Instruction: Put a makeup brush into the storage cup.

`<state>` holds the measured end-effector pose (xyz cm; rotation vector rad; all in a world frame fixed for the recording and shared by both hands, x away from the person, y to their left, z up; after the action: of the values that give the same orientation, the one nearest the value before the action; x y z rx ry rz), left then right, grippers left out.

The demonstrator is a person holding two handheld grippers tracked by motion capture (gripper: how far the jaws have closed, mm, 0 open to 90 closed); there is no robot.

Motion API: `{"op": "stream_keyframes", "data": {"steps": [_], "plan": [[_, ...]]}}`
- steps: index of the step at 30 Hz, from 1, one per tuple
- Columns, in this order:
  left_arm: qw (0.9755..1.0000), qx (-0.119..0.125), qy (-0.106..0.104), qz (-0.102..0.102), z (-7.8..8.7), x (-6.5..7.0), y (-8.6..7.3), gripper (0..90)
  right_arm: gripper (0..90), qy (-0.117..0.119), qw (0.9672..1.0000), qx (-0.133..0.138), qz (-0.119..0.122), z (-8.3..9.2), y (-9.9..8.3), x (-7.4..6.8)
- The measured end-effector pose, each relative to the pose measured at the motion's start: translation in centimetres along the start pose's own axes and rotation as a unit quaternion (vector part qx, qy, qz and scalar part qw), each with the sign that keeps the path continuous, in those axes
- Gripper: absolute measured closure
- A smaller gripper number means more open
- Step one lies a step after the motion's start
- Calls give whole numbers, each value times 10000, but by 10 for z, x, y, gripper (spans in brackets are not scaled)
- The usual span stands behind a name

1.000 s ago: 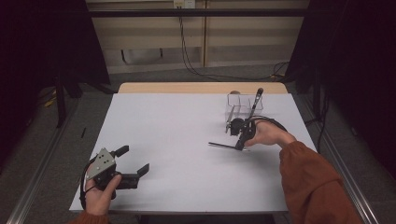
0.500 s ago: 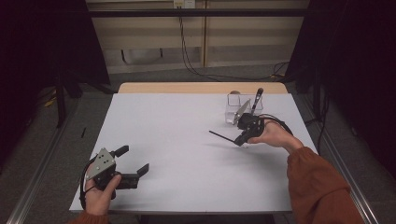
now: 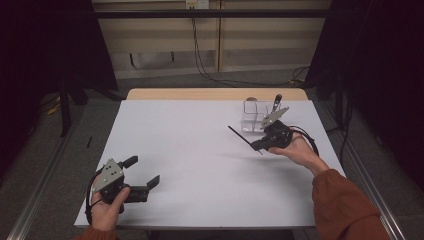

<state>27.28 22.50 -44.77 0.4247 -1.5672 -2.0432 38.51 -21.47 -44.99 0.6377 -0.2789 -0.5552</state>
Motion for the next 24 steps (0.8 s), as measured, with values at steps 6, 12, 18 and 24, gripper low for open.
{"op": "stream_keyframes", "data": {"steps": [6, 12, 18, 24], "plan": [[10000, 55, 27, -10, 1, 0, 1, 20, 868, -147, 9984, 472, -285, 1, -5, -2], [10000, 40, 2, -9, 1, 1, 1, 20, 868, -153, 9963, 732, -417, 6, -8, -4], [10000, 67, 18, -23, 1, 1, 1, 20, 868, -61, 9918, 1142, -566, 13, -9, -8], [10000, 46, 13, -7, 1, 1, 1, 20, 868, 7, 9892, 1328, -622, 16, -13, -11]]}}
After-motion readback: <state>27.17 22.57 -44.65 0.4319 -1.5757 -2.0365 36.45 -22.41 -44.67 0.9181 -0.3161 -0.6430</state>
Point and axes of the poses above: each handheld gripper's, and its own axes: z roughly backward along the jaws, y roughly out of its top, x roughly to its right, the point moved 3 cm from there along -z, roughly forward along the jaws, and after that the axes turned 9 degrees about -y, right-handed, at the moved point
